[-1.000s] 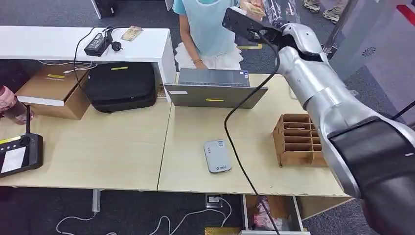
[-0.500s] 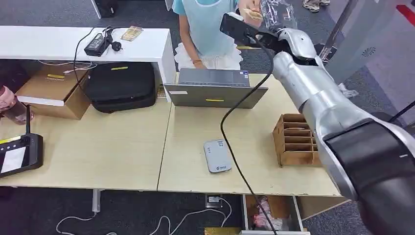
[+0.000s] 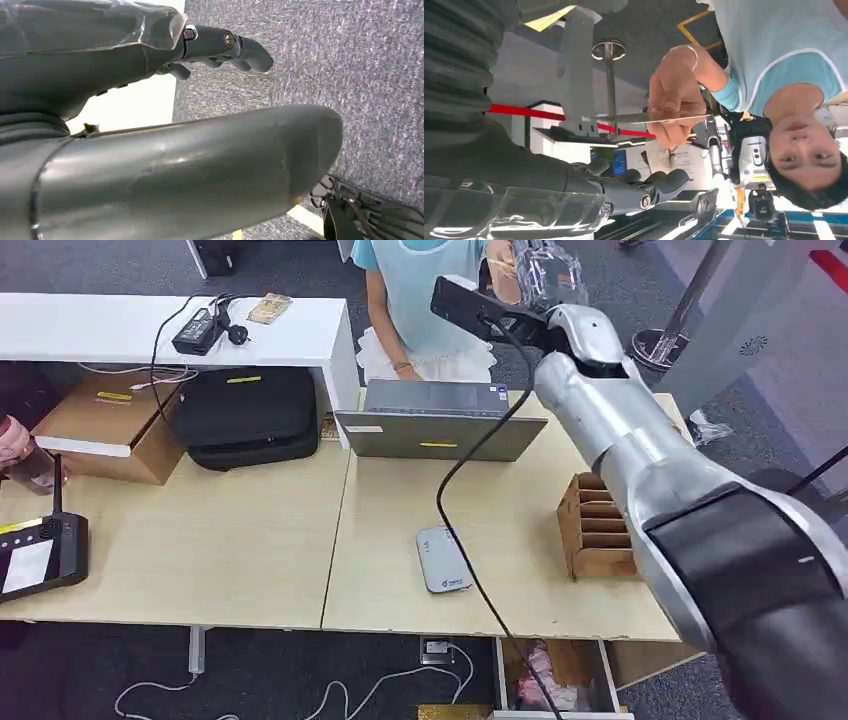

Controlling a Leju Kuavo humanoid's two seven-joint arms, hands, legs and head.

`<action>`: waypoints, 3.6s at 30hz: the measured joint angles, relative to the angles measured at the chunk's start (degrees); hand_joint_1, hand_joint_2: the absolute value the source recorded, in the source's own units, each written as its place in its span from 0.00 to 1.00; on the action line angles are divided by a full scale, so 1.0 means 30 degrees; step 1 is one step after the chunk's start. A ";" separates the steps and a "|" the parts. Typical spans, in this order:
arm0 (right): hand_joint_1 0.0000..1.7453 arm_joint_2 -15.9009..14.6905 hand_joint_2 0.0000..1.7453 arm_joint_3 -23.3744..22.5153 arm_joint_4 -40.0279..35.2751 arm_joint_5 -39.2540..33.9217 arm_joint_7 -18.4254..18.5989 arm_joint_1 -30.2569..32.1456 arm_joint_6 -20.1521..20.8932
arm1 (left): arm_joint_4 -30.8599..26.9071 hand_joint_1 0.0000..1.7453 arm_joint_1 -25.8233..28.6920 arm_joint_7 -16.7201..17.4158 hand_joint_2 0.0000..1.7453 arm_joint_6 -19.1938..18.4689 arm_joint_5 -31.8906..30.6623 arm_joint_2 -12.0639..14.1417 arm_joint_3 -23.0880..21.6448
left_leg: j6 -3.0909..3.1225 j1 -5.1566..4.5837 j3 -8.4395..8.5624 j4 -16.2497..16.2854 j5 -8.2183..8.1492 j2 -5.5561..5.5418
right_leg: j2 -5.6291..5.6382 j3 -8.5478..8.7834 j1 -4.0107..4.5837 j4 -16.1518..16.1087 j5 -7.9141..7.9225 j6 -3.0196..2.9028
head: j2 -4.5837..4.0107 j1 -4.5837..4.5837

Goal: Pass the card to the sensor for recognition and then transmit it.

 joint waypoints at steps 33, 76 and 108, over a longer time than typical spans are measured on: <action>0.98 -0.0678 1.00 -0.0604 0.0284 0.1369 0.0495 -0.0176 0.0160 | -0.0001 0.00 0.0040 -0.0597 0.00 -0.0496 -0.0430 -0.0007 0.0036 | -0.0008 -0.0003 0.0008 0.0002 0.0005 0.0006 | 0.0009 -0.0001 -0.0001 -0.0005 0.0005 -0.0005 | 0.0000 0.0007; 1.00 -0.4587 1.00 -0.8544 -0.8295 -0.7267 -0.4487 0.1709 0.5344 | -0.0080 0.00 -0.5915 0.2776 0.00 -0.4051 0.1399 0.7133 0.1639 | -0.0089 0.0055 -0.0029 0.0007 0.0068 -0.0018 | -0.0013 -0.0035 0.0053 -0.0010 0.0067 -0.0101 | 0.0000 0.0008; 1.00 -0.7045 1.00 -1.0513 -1.5611 -1.1693 -0.5348 0.9802 0.7125 | -0.0240 0.00 -0.5318 -0.0983 0.00 -0.1020 0.6776 0.6084 0.5858 | -0.0098 0.0057 -0.0068 0.0003 0.0063 0.0052 | 0.0056 -0.0101 0.0054 -0.0012 0.0093 -0.0106 | 0.0000 0.0007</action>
